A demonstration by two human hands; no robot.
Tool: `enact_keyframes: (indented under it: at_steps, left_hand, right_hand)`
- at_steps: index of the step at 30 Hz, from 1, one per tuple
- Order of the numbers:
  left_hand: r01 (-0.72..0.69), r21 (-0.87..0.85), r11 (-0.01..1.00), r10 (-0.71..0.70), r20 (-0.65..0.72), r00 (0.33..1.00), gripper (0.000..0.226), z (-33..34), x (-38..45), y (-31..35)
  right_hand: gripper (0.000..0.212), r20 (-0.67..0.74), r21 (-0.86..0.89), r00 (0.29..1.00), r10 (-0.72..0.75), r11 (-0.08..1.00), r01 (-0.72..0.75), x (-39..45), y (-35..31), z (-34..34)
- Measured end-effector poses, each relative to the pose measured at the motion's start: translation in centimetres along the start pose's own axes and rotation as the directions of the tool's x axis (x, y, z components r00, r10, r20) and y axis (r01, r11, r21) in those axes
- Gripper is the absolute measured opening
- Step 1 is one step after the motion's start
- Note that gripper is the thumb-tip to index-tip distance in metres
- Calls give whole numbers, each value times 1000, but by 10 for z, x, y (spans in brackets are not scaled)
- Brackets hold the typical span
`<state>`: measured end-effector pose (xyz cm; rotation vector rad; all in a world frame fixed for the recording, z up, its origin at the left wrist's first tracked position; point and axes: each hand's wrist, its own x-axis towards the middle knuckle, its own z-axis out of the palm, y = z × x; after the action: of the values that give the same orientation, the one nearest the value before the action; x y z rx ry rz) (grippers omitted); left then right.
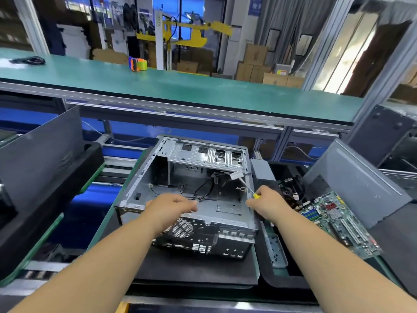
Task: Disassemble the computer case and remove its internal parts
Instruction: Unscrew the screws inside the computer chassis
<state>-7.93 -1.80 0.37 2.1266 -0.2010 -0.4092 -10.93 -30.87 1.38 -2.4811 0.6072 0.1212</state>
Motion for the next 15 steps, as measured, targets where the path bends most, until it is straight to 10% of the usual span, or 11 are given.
enact_keyframes:
  at_steps: [15]
  left_hand:
    - [-35,37,999,34,16,999,32,-26,5,-17]
  right_hand:
    - [13,4,564,977,213,806,-178,48,-12,-3]
